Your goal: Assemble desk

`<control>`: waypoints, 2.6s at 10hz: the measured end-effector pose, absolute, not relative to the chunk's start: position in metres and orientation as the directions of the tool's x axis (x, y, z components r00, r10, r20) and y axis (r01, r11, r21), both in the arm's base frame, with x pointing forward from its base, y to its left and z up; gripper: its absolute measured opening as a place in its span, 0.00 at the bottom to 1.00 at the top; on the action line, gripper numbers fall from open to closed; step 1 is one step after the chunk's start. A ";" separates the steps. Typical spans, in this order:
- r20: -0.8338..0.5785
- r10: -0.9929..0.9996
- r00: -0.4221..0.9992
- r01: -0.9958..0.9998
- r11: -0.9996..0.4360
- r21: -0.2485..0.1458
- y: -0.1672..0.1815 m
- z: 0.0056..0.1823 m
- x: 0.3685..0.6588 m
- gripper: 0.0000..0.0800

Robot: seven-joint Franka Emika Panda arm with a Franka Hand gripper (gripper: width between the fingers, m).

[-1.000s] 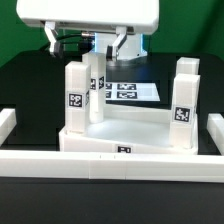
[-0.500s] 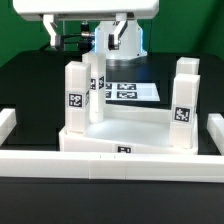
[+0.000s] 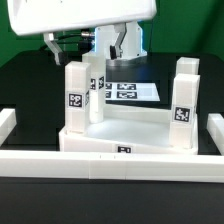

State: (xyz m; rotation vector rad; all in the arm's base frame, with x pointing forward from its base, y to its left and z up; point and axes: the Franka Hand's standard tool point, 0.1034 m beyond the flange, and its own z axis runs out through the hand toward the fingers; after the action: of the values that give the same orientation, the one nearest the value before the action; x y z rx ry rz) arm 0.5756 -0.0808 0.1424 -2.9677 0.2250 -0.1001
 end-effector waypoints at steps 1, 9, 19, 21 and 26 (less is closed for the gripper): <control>0.021 -0.146 0.989 -0.140 -0.975 -0.171 -0.087 0.149 0.580 0.81; 0.024 -0.091 0.996 -0.089 -0.993 -0.075 -0.092 0.142 0.588 0.81; 0.002 -0.117 0.993 -0.117 -0.993 -0.004 -0.095 0.118 0.596 0.81; 0.001 -0.096 0.995 -0.096 -0.995 -0.005 -0.097 0.116 0.595 0.81; 0.000 -0.089 0.996 -0.089 -0.996 -0.005 -0.097 0.116 0.595 0.36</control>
Offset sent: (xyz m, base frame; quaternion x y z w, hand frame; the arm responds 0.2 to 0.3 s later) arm 0.0000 0.0000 0.0000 0.0000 0.0000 0.0000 1.0000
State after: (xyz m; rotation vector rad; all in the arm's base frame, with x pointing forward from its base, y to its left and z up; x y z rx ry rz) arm 0.5948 -0.0969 0.1159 -3.1337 0.1392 -0.0011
